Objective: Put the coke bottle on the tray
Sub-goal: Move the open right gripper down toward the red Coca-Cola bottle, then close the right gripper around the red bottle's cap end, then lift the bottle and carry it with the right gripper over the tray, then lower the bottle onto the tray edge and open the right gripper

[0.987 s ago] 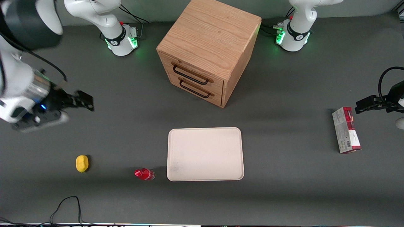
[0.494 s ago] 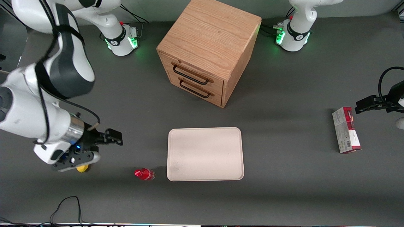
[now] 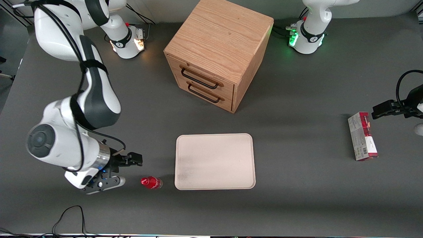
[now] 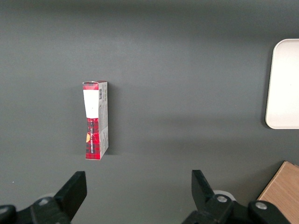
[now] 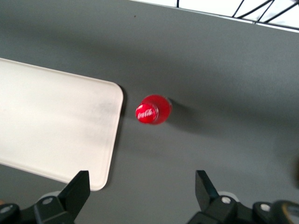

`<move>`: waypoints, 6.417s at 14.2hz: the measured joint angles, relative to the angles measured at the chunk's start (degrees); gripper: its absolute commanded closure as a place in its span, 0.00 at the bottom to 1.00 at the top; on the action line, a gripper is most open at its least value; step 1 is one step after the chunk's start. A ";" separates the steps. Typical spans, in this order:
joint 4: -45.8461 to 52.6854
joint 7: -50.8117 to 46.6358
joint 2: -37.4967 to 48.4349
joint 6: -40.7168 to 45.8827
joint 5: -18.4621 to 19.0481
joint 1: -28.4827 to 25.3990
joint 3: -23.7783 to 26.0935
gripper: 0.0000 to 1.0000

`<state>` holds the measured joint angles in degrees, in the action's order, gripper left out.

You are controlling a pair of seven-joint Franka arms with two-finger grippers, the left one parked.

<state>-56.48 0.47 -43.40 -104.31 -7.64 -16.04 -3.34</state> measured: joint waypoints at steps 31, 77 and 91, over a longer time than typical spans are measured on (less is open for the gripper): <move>1.11 -1.41 -8.93 -10.57 2.51 -2.20 -0.42 1.00; 5.56 -5.40 -11.09 -11.08 6.65 -7.01 5.27 1.00; 5.49 -5.46 -11.11 -11.68 6.73 -7.37 5.28 0.00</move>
<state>-50.99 -4.99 -54.51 -115.99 -0.91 -23.42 1.95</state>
